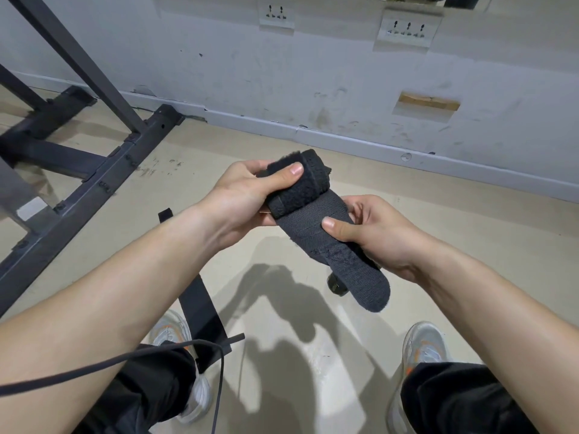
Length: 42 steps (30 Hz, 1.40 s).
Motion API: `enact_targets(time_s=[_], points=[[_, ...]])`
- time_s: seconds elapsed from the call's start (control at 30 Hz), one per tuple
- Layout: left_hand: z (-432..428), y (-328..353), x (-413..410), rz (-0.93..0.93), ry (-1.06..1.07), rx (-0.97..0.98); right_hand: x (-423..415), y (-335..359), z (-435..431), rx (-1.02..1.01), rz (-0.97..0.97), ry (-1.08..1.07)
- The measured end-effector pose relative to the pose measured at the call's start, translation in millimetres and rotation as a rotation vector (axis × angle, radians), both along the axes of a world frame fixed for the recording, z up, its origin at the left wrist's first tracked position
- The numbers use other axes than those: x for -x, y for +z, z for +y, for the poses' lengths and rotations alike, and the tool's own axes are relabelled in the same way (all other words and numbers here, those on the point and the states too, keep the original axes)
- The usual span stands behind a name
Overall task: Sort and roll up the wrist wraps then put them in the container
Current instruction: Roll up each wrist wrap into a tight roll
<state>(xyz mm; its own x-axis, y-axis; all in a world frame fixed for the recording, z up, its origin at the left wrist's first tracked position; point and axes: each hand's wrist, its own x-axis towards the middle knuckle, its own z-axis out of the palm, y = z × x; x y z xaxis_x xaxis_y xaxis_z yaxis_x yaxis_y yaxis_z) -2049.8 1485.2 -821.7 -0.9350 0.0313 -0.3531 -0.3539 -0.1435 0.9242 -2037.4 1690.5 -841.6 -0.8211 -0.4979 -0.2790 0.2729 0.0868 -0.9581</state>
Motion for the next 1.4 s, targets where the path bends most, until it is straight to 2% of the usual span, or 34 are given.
enact_targets(time_s=[0.2,0.33,0.43,0.5,0.6,0.77,0.9,1.07,1.13,1.27,1.4], points=[[-1.5,-8.9,-0.2,-0.033,0.008,-0.045,-5.3,-5.4,-4.5,-0.128,-0.128,-0.134],[-2.7,-12.8,4.1,-0.019,0.117,-0.029,-6.5,-8.6,-5.3,-0.292,-0.115,-0.124],[-3.9,-14.1,6.1,-0.01,0.165,0.004,-5.9,-10.2,-4.1,-0.321,-0.123,-0.13],[-4.9,-13.5,5.9,0.02,0.169,0.091,-4.8,-10.3,-1.5,-0.322,-0.094,-0.125],[-6.8,-10.9,5.8,0.093,0.149,0.184,-1.2,-6.3,2.5,-0.283,-0.018,-0.126],[-9.4,-11.4,4.7,0.227,0.085,0.296,2.9,-2.2,5.5,-0.169,-0.029,-0.1],[2.7,-20.4,-2.1,0.401,0.042,0.466,-1.3,-0.7,2.4,-0.041,-0.095,-0.003],[19.5,-27.5,-10.4,0.493,0.104,0.512,-1.6,2.1,2.2,0.089,-0.159,-0.026],[23.8,-31.3,-14.4,0.481,0.117,0.475,-3.8,-0.8,1.4,0.117,-0.165,-0.037],[31.0,-29.2,-20.9,0.386,0.104,0.275,-7.4,-6.2,-0.8,0.14,-0.156,-0.078],[29.9,-16.9,-17.3,0.189,0.163,0.075,-6.1,-10.5,-2.4,0.089,-0.142,-0.12]])
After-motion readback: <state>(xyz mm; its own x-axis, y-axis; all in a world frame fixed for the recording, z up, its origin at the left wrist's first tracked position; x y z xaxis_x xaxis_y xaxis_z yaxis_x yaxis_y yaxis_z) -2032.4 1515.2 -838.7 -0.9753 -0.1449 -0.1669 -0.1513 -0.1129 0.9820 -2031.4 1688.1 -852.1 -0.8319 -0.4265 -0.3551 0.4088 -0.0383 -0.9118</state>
